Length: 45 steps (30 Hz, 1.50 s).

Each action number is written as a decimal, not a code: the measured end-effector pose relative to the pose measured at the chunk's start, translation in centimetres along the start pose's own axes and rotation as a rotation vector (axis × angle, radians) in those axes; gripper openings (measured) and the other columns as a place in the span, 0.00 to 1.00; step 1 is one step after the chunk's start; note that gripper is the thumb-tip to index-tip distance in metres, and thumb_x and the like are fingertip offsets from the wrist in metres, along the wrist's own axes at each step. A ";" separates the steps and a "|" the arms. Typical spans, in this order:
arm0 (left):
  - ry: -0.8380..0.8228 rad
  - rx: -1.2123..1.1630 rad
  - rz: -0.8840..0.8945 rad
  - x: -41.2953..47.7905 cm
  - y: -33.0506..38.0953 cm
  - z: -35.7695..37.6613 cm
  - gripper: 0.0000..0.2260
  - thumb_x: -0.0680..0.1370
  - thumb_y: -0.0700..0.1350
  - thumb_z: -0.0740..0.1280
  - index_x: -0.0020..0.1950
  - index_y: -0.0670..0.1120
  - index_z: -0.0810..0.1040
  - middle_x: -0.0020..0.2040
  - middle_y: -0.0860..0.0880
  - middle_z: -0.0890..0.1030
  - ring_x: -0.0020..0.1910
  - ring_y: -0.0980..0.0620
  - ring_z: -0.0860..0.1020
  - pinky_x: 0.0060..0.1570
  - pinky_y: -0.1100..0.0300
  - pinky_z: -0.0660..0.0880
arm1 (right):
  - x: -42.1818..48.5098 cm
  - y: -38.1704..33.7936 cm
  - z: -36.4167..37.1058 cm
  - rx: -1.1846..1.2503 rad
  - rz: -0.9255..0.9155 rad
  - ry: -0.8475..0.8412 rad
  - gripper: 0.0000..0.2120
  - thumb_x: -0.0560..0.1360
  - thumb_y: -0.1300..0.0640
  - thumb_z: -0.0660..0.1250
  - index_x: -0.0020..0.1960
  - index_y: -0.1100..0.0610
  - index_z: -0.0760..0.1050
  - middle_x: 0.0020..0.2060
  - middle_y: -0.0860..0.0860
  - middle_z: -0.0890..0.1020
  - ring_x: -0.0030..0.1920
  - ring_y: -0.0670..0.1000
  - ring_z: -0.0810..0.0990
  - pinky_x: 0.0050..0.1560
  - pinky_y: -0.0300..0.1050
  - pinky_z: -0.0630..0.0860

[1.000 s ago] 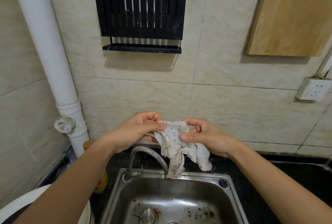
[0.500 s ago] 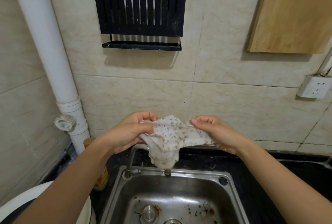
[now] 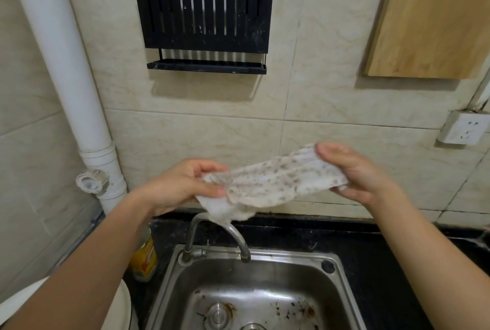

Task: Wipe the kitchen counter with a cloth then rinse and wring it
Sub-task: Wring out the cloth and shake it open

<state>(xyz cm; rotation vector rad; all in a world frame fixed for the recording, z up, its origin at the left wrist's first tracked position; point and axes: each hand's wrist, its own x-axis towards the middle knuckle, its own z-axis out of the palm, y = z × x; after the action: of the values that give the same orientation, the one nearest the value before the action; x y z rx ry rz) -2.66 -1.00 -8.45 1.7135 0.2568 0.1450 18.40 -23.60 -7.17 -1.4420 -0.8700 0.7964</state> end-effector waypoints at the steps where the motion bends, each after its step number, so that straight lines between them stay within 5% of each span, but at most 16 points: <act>1: 0.032 0.206 -0.033 0.2 -0.3 0.2 0.13 0.69 0.34 0.74 0.49 0.47 0.82 0.48 0.47 0.84 0.48 0.48 0.82 0.45 0.64 0.78 | 0.3 0.5 0.6 -0.213 0.075 0.022 0.15 0.67 0.49 0.76 0.43 0.62 0.84 0.36 0.58 0.83 0.32 0.55 0.74 0.34 0.44 0.74; 2: 0.062 0.284 -0.063 0.5 -0.7 0.4 0.12 0.70 0.34 0.73 0.49 0.48 0.82 0.46 0.48 0.85 0.47 0.50 0.82 0.44 0.66 0.77 | 0.6 1.2 0.9 -0.402 0.085 0.078 0.16 0.70 0.49 0.75 0.43 0.64 0.83 0.34 0.59 0.81 0.32 0.55 0.71 0.36 0.44 0.70; 6: 0.140 0.521 -0.082 0.8 -0.9 -0.2 0.08 0.70 0.38 0.74 0.45 0.51 0.84 0.35 0.58 0.84 0.35 0.63 0.79 0.34 0.73 0.71 | 1.5 0.9 0.9 -0.391 0.102 0.205 0.17 0.72 0.52 0.73 0.47 0.68 0.82 0.32 0.57 0.76 0.30 0.50 0.70 0.31 0.39 0.66; 9: 0.328 0.410 -0.037 1.4 -0.9 -0.4 0.08 0.72 0.38 0.72 0.42 0.51 0.84 0.38 0.52 0.85 0.38 0.55 0.80 0.38 0.63 0.75 | 2.1 0.5 0.8 -0.336 0.082 0.187 0.22 0.69 0.49 0.74 0.49 0.70 0.80 0.34 0.60 0.76 0.29 0.52 0.70 0.29 0.39 0.69; 11: 0.439 0.268 -0.024 1.7 -0.9 -0.5 0.11 0.73 0.38 0.70 0.36 0.52 0.84 0.34 0.47 0.82 0.34 0.50 0.76 0.36 0.58 0.72 | 2.8 0.3 1.0 -0.362 0.063 0.243 0.16 0.71 0.51 0.73 0.47 0.65 0.83 0.34 0.58 0.81 0.33 0.56 0.77 0.35 0.44 0.76; 13: 0.478 0.285 -0.011 2.2 -1.0 -0.6 0.14 0.74 0.38 0.69 0.32 0.51 0.84 0.30 0.46 0.77 0.30 0.52 0.71 0.34 0.58 0.69 | 3.0 0.2 1.3 -0.487 0.051 0.252 0.12 0.72 0.53 0.73 0.43 0.63 0.84 0.27 0.57 0.76 0.28 0.54 0.70 0.30 0.42 0.71; 17: 0.594 0.300 0.060 2.8 0.8 -0.9 0.08 0.76 0.37 0.66 0.45 0.46 0.84 0.32 0.49 0.77 0.27 0.58 0.73 0.29 0.65 0.73 | 3.2 0.1 1.3 -0.269 0.019 0.135 0.08 0.72 0.56 0.71 0.43 0.62 0.84 0.40 0.61 0.84 0.37 0.53 0.80 0.43 0.44 0.76; 21: 0.747 0.582 0.142 2.5 2.9 -1.6 0.07 0.74 0.43 0.67 0.44 0.53 0.84 0.33 0.51 0.82 0.31 0.55 0.79 0.37 0.56 0.79 | 3.2 1.4 1.3 0.044 0.029 0.115 0.09 0.75 0.57 0.68 0.44 0.62 0.83 0.42 0.58 0.84 0.41 0.52 0.82 0.43 0.43 0.78; 25: 0.654 0.235 0.094 2.7 4.1 -0.7 0.09 0.75 0.37 0.66 0.48 0.47 0.83 0.33 0.43 0.83 0.26 0.53 0.80 0.32 0.61 0.80 | 3.6 4.1 2.4 0.078 0.243 0.190 0.15 0.73 0.48 0.69 0.43 0.61 0.80 0.40 0.57 0.82 0.34 0.52 0.79 0.30 0.40 0.75; 27: 0.577 0.035 0.084 2.9 4.2 0.0 0.10 0.75 0.35 0.66 0.52 0.46 0.82 0.38 0.44 0.85 0.32 0.53 0.83 0.33 0.64 0.79 | 3.7 5.3 3.6 0.052 0.318 0.182 0.15 0.74 0.50 0.69 0.51 0.61 0.82 0.44 0.54 0.84 0.38 0.51 0.83 0.34 0.40 0.79; 29: 0.527 -0.045 0.094 3.1 4.0 0.5 0.11 0.75 0.34 0.66 0.52 0.47 0.83 0.40 0.46 0.85 0.38 0.53 0.84 0.37 0.64 0.80 | 3.4 6.3 4.9 0.097 0.389 0.060 0.17 0.76 0.48 0.67 0.55 0.60 0.81 0.49 0.53 0.85 0.47 0.50 0.84 0.50 0.43 0.79; 32: 0.451 -0.118 0.087 3.1 3.8 0.9 0.11 0.75 0.34 0.67 0.52 0.47 0.82 0.44 0.47 0.86 0.44 0.53 0.84 0.45 0.61 0.81 | 2.8 6.9 6.4 0.180 0.473 -0.130 0.17 0.80 0.46 0.59 0.49 0.56 0.81 0.42 0.49 0.85 0.40 0.44 0.83 0.42 0.36 0.78; 35: 0.364 -0.251 0.080 2.7 3.7 0.6 0.11 0.76 0.34 0.65 0.53 0.46 0.81 0.46 0.46 0.85 0.46 0.52 0.83 0.46 0.61 0.80 | 2.6 7.4 6.5 0.238 0.467 -0.099 0.13 0.79 0.53 0.63 0.46 0.60 0.82 0.41 0.52 0.85 0.38 0.46 0.84 0.41 0.38 0.79; 40: 0.267 -0.445 0.081 2.2 3.7 -0.1 0.13 0.78 0.33 0.58 0.56 0.44 0.79 0.46 0.44 0.85 0.40 0.52 0.83 0.40 0.60 0.81 | 3.2 7.2 6.3 0.294 0.345 -0.025 0.13 0.78 0.58 0.63 0.57 0.64 0.79 0.52 0.58 0.83 0.51 0.53 0.82 0.57 0.49 0.76; 45: 0.271 -0.385 0.034 2.0 4.3 -0.5 0.14 0.78 0.40 0.57 0.59 0.41 0.78 0.52 0.43 0.81 0.42 0.49 0.83 0.39 0.56 0.81 | 3.7 6.7 6.0 0.383 0.218 0.151 0.11 0.80 0.57 0.59 0.49 0.60 0.79 0.42 0.55 0.84 0.40 0.51 0.84 0.41 0.44 0.80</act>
<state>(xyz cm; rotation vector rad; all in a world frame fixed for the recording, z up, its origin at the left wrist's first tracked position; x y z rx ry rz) -0.47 -0.61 -4.20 1.3139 0.3744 0.4267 15.32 -17.55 -14.08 -1.2471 -0.4200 0.9460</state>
